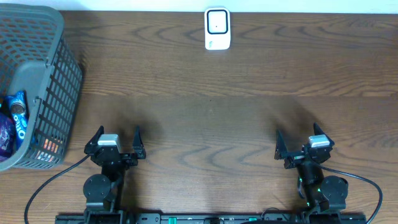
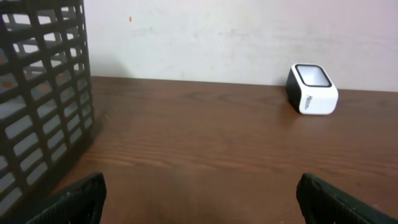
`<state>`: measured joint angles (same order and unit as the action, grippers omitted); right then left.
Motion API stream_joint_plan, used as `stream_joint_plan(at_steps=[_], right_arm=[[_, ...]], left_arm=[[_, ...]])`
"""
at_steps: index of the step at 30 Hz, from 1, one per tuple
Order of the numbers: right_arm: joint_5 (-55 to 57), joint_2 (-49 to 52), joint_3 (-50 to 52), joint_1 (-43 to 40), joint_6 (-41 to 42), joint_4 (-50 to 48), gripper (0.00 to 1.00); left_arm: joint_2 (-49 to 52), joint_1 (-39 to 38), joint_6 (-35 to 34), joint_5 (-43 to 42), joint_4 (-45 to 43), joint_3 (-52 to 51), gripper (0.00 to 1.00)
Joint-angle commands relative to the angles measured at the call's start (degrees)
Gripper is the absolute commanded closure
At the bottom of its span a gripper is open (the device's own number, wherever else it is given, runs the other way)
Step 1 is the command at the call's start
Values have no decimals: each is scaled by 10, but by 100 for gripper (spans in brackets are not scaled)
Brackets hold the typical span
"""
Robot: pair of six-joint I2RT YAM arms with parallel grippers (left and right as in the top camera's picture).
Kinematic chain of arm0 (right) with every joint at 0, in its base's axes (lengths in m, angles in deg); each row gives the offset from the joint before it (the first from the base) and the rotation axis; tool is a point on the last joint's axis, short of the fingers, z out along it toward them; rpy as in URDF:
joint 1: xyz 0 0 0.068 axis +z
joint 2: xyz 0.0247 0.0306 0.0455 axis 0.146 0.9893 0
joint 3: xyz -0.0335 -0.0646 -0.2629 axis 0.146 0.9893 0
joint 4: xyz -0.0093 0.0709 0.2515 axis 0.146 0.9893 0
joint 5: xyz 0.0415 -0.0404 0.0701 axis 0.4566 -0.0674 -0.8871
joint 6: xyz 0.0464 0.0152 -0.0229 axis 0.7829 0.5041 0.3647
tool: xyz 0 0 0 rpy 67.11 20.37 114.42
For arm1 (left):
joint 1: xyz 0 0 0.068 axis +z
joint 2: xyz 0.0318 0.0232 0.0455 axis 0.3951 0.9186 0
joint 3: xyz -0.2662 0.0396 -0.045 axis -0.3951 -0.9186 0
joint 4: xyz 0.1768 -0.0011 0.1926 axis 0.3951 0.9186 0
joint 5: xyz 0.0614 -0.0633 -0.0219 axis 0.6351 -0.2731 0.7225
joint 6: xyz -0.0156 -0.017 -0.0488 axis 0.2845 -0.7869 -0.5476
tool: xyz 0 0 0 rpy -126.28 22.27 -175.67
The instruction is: Scan the item barcode
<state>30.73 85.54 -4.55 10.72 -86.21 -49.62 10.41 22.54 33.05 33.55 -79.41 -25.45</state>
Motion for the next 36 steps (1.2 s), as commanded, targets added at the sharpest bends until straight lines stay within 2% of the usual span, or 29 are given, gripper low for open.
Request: stream_joint_plan(at_steps=[1,5,11,20,22,31,36], right_arm=[[-5,-3,0,8,-2,2,1],[-5,-3,0,8,-2,2,1],[-5,-3,0,8,-2,2,1],[-5,-3,0,8,-2,2,1],[-5,-3,0,8,-2,2,1],[-5,-3,0,8,-2,2,1],[-5,-3,0,8,-2,2,1]], left_arm=[[-2,3,12,6,-15,-5,2],[-2,3,28,7,-98,-5,2],[-2,3,27,-28,-275,-5,2],[-2,3,39,-30,-516,-3,2],[-2,3,47,-30,-525,6,2],[1,3,45,-42,-386,10,2],[1,3,84,-109,-423,11,2]])
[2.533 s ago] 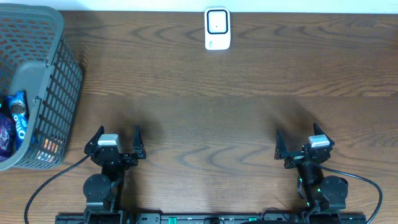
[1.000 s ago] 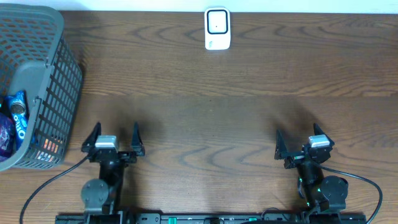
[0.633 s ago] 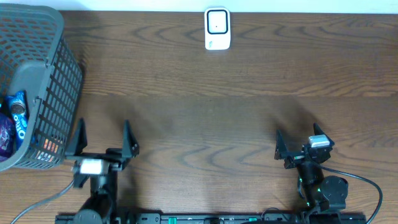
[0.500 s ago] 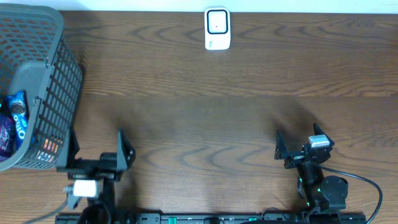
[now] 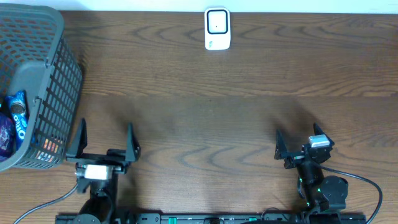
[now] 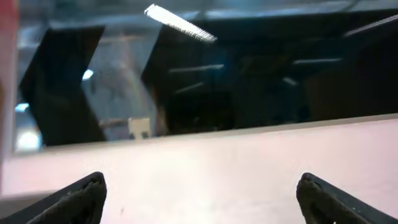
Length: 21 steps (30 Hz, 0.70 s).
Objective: Scan the item barcode
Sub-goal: 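Move the left gripper up and over into the grey basket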
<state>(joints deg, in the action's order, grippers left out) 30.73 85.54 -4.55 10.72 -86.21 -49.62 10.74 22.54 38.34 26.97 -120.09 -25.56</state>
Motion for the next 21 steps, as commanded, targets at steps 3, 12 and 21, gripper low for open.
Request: stream_joint_plan(at_steps=[3,12,21], right_arm=[[-5,-3,0,8,-2,2,1],[-5,-3,0,8,-2,2,1],[-5,-3,0,8,-2,2,1]], left_arm=[[1,3,82,-22,-45,22,2],[161,3,92,46,201,287,2],[386,3,94,-142,325,452,2]])
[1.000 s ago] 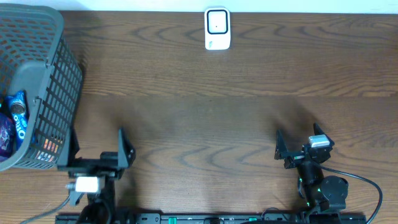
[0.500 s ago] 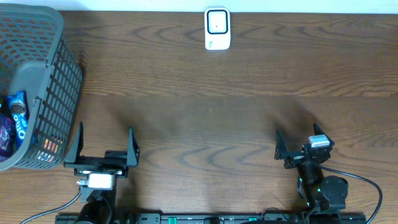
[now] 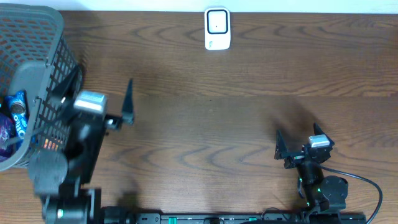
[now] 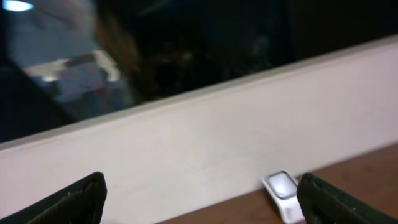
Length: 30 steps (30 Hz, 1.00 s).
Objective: Scan the item barcode
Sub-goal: 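Move the left gripper up and over into the grey basket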
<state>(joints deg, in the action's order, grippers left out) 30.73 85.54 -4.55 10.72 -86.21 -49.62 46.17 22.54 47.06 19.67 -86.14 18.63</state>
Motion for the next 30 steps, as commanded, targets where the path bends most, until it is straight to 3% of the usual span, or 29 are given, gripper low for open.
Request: stream_joint_plan(at_steps=[1,4,6,9,12,15,19,21,25,30], right_arm=[[-5,-3,0,8,-2,2,1],[-5,-3,0,8,-2,2,1],[-5,-3,0,8,-2,2,1],[-5,-3,0,8,-2,2,1],[-5,-3,0,8,-2,2,1],[-5,-3,0,8,-2,2,1],[-5,-3,0,8,-2,2,1],[-5,-3,0,8,-2,2,1],[-5,-3,0,8,-2,2,1],[-5,-3,0,8,-2,2,1]], left_arm=[[42,3,6,-66,-33,10,2],[72,5,-47,33,-49,37,2],[100,9,-50,93,8,89,2],[176,25,-52,166,204,231,3],[271,46,-63,184,420,382,2],[345,48,-67,171,523,469,2],[389,49,-53,157,531,478,2],[402,50,-51,188,519,478,2],[414,87,-184,321,511,493,2],[445,196,-213,289,529,541,2]])
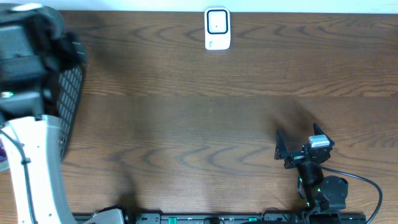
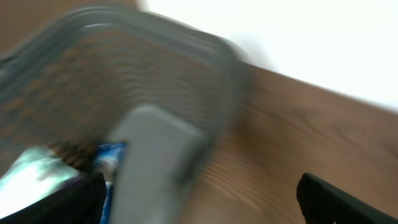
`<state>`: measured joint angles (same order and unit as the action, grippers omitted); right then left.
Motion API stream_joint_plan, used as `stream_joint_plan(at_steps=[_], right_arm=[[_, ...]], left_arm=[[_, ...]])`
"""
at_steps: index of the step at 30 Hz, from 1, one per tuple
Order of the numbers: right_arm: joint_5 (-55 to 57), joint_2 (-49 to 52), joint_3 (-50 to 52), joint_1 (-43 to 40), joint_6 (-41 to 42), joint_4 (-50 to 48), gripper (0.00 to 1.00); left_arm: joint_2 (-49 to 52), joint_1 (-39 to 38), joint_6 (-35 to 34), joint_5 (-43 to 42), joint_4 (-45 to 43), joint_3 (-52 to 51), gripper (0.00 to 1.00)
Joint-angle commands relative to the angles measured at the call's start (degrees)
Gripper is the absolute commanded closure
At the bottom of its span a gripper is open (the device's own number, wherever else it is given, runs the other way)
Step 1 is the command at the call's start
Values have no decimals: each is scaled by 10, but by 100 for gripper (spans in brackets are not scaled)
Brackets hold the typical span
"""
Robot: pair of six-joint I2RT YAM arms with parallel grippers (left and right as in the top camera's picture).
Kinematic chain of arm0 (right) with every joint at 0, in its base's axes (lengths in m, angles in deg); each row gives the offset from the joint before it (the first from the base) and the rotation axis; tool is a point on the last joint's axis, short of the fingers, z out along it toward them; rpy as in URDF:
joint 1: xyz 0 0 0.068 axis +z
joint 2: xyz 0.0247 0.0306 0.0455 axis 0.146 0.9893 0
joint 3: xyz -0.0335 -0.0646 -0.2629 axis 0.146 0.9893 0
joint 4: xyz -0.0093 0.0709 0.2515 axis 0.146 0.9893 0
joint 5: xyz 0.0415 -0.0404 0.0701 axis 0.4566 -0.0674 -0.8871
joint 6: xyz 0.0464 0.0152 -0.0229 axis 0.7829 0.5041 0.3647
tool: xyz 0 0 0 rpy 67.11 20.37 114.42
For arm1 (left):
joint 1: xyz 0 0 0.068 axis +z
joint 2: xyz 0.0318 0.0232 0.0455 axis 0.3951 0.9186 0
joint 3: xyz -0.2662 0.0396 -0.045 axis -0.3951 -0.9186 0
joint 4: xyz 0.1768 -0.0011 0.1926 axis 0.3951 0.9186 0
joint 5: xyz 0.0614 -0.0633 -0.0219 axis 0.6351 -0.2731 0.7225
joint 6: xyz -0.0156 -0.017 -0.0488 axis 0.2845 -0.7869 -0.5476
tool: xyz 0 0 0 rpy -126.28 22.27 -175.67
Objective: Scan the item barcode
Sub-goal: 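Move the left gripper up and over into the grey basket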
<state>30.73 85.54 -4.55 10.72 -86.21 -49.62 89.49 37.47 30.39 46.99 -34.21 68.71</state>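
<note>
The white barcode scanner point(image 1: 217, 28) stands at the table's far edge, near the middle. At the far left is the grey mesh basket point(image 1: 69, 99), mostly covered in the overhead view by my raised left arm point(image 1: 28, 50). The blurred left wrist view looks down into the basket point(image 2: 186, 68), past its grey handle point(image 2: 155, 155). A blue packet point(image 2: 111, 154) and a pale packet point(image 2: 28, 174) lie inside. My left gripper point(image 2: 202, 202) is open above them, holding nothing. My right gripper point(image 1: 298, 142) rests open and holds nothing near the front right edge.
Bare wooden tabletop point(image 1: 205, 118) lies between the basket, the scanner and the right arm. A black cable point(image 1: 360, 177) loops by the right arm's base. A pale wall runs behind the table's far edge.
My left arm has moved further left and back, from beside the basket's right wall to over it. Its camera now looks down into the basket instead of at the far wall and scanner.
Both grippers first rested open at the front edge. Then the left gripper stood tilted up, its camera on the ceiling. Later it was raised beside the basket, and now it is over the basket, still open. The right arm has stayed put.
</note>
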Motion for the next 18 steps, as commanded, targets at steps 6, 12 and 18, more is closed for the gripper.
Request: stream_joint_plan(at_steps=[6,12,18], right_arm=[[-5,-3,0,8,-2,2,1],[-5,-3,0,8,-2,2,1],[-5,-3,0,8,-2,2,1]], left_arm=[[80,173,-133,-58,98,115,2],[117,224,-212,-58,101,114,3],[149,224,-271,53,140,111,2]])
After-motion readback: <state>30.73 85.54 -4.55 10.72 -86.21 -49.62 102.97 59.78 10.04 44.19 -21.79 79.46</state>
